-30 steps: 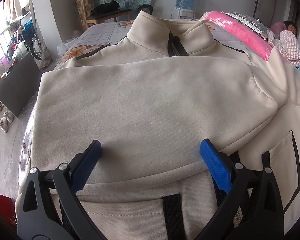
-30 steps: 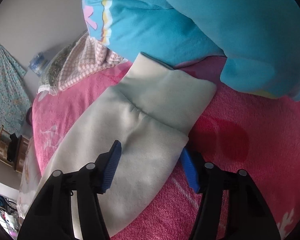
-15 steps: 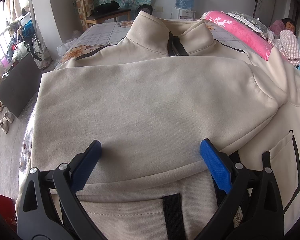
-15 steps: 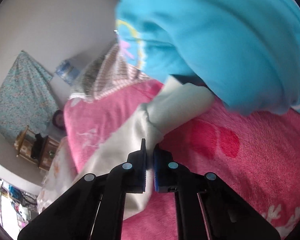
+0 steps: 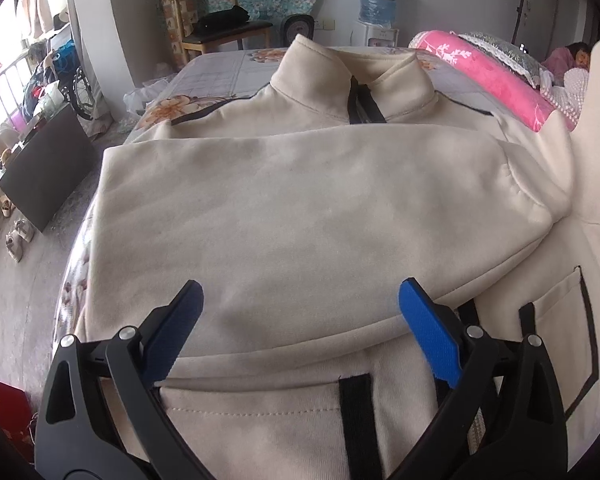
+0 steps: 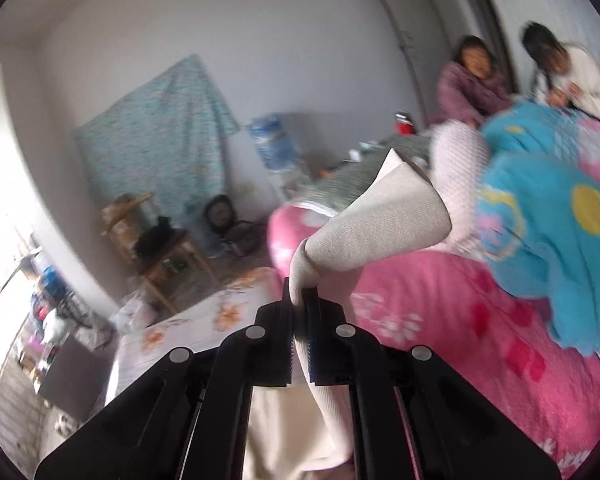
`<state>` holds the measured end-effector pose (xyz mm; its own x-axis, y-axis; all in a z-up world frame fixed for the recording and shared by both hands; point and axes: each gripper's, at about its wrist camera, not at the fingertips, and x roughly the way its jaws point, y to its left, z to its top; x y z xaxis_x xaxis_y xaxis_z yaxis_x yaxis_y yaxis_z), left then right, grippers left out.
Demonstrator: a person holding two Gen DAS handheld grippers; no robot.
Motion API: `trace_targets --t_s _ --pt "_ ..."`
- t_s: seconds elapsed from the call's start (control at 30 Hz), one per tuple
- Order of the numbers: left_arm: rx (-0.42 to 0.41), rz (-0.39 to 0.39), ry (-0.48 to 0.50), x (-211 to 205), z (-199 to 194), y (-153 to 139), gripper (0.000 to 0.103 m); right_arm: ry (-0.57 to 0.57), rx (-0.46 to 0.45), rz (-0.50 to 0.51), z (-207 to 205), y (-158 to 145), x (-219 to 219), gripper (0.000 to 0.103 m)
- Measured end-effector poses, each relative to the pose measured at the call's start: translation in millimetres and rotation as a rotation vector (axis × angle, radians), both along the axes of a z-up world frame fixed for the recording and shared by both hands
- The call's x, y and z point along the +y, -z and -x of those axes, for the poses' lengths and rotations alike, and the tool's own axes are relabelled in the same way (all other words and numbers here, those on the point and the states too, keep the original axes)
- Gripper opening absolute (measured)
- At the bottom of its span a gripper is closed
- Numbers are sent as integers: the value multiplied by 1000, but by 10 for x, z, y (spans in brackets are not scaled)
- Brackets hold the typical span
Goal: Fold large clothes
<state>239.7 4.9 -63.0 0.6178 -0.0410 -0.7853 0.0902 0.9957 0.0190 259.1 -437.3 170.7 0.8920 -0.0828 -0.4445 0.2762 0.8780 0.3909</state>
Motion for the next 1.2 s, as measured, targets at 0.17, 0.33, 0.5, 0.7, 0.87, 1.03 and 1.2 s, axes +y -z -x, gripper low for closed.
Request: trace_targets --t_s 0.17,0.33,0.5,0.7,0.87,1.03,1.2 --pt "-18 58 -23 233 190 -277 77 -202 -85 40 -58 -370 831 6" --pt "-25 92 -56 589 384 -389 69 -440 -139 65 -113 -428 1884 6" --pt "-34 172 -51 941 618 -399 67 -722 2 79 -161 69 2796 49" --pt "-13 254 -36 1159 706 -349 67 -777 106 53 -24 755 2703 54" --pt "-14 283 -28 1140 442 -359 67 -660 221 72 54 1220 2058 60" --pt "22 245 -107 1138 -4 -239 54 -517 311 122 68 1596 1327 61" --pt "92 186 -224 1207 -369 -57 42 -487 390 56 -177 1871 944 61"
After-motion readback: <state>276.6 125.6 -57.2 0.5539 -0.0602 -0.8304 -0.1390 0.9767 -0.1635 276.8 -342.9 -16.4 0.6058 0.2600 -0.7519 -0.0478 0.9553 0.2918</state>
